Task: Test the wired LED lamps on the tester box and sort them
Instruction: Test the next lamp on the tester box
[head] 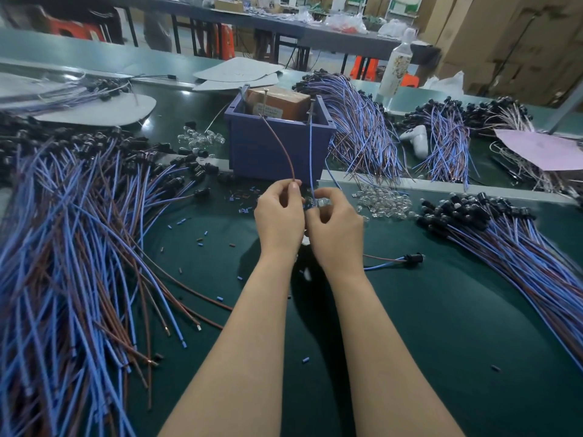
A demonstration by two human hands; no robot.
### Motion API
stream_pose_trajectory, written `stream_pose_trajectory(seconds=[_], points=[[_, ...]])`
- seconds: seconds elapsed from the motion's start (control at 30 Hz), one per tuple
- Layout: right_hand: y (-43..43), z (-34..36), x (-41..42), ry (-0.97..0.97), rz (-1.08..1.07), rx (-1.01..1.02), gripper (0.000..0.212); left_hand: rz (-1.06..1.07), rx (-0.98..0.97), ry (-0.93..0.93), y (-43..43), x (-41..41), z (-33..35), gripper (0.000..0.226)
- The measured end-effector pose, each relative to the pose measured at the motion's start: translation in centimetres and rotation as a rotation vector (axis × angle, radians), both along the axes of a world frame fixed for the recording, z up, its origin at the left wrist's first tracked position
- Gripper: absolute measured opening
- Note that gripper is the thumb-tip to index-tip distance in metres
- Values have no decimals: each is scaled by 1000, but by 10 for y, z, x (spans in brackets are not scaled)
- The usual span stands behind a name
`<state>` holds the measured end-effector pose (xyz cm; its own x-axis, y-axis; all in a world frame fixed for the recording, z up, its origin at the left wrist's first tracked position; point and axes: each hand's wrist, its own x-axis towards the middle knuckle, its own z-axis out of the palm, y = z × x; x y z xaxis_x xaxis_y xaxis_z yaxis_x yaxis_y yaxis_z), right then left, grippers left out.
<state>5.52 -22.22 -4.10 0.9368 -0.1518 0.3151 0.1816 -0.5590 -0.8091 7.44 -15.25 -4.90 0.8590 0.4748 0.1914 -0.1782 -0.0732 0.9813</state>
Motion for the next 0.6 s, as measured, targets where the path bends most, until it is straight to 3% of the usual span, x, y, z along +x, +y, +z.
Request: stream_pose_trajectory(seconds=[0.6], points=[[0, 1, -1, 23, 31, -12, 23, -2, 46, -17, 1, 2, -1, 17]])
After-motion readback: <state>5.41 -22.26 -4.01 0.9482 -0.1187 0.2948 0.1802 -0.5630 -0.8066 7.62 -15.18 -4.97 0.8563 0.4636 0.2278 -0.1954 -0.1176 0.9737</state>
